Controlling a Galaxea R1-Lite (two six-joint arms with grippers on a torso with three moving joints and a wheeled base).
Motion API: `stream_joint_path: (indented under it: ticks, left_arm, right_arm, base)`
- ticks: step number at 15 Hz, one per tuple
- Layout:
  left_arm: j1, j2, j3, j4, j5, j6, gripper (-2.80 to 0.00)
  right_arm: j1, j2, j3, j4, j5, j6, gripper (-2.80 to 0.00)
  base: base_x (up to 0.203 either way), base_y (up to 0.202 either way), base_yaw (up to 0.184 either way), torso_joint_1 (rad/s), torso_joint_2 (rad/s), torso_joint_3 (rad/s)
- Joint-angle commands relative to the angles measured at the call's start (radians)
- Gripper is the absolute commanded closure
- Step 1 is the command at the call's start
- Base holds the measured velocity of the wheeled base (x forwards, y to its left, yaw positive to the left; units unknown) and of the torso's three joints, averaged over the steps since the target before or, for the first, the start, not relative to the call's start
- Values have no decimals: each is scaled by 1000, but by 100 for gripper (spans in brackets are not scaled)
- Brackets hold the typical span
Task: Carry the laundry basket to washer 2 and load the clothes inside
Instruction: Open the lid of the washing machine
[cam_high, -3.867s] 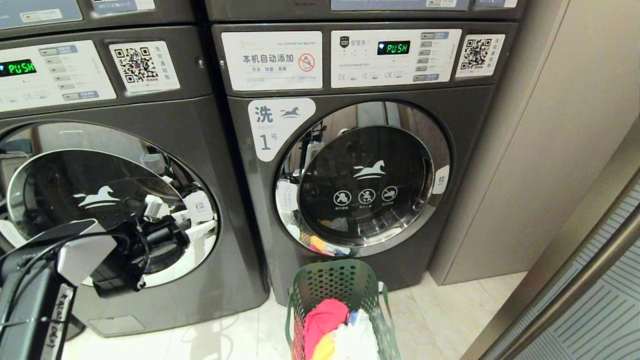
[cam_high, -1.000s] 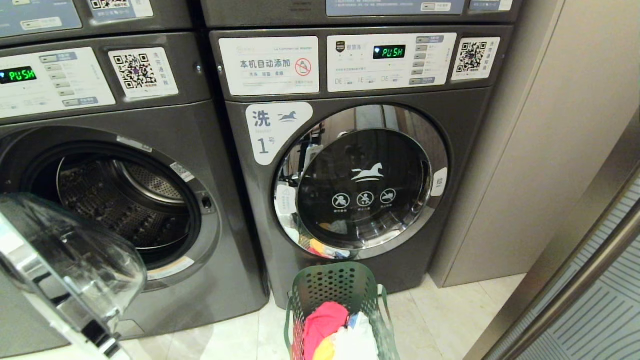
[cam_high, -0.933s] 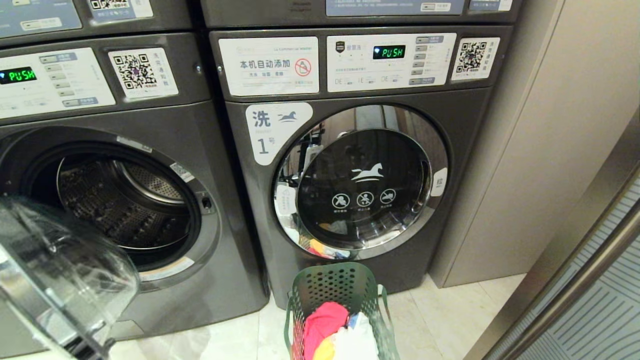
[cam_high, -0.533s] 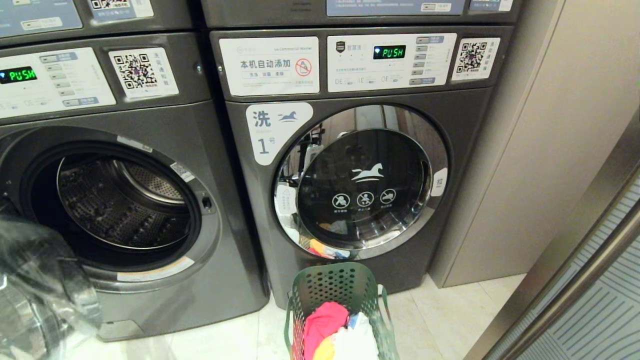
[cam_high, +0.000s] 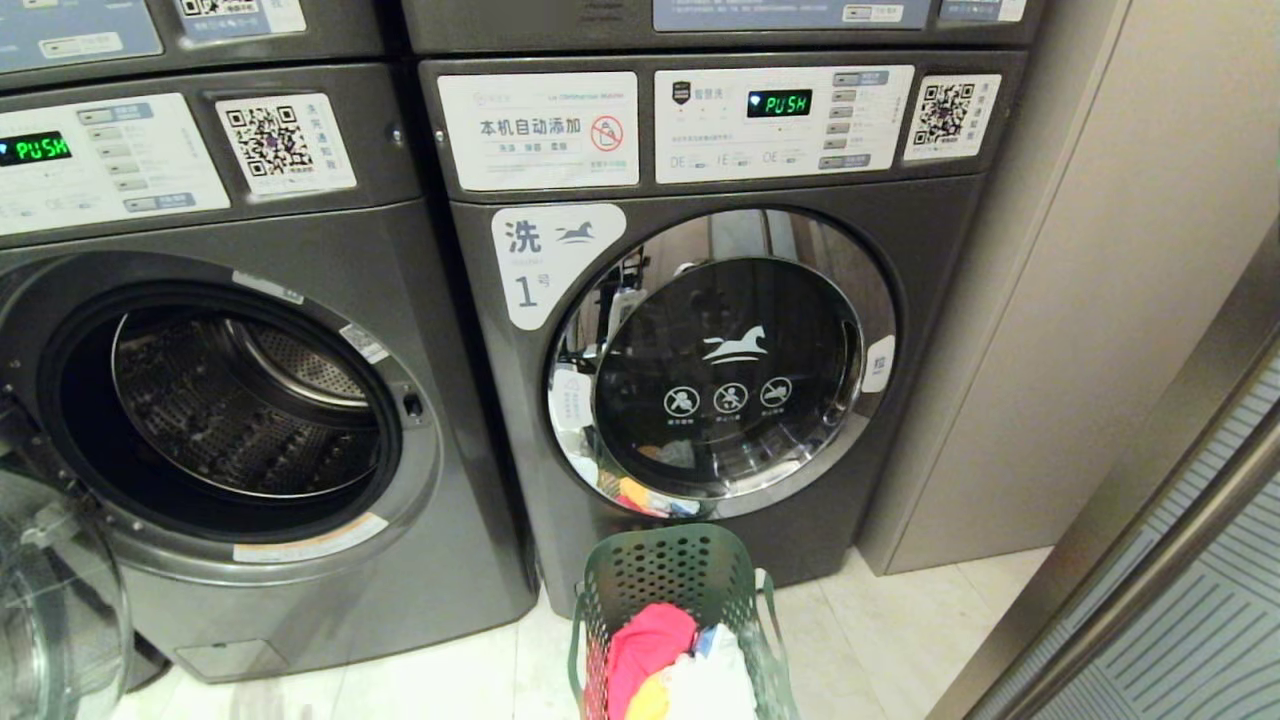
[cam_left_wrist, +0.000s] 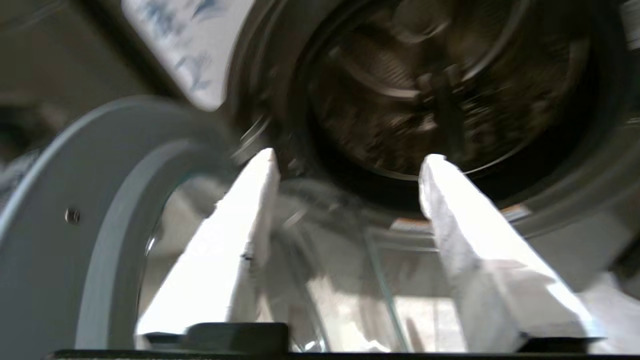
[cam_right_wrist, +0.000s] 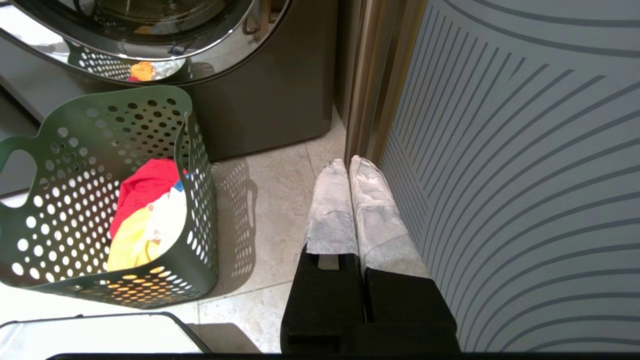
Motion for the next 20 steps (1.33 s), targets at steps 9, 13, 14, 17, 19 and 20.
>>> stream_joint_path:
  ticks: [9,13,14,17,19,20]
  left_arm:
    - [29,201,-70,-11,828,-5,0]
    - [123,337,-219,-64,858,-7,0]
    - [152,380,-262,-105,860,-8,0]
    - [190,374,-307,-143,852,-50,0]
    - [110,254,-226,-142,824,-111,0]
    - [30,205,-175,-145,811,-148,0]
  right_arm:
    - [0,1,32,-1,0,-1,0]
    - [0,1,32,-1,0,-1,0]
    - [0,1,32,-1,0,-1,0]
    - [0,1,32,-1,0,-1,0]
    - [0,1,32,-1,0,-1,0]
    - [0,1,32,-1,0,-1,0]
  base:
    - [0,0,0,0,0,0]
    - [0,0,0,0,0,0]
    - [0,0,0,0,0,0]
    - [0,0,0,0,0,0]
    - [0,0,0,0,0,0]
    - [0,0,0,0,0,0]
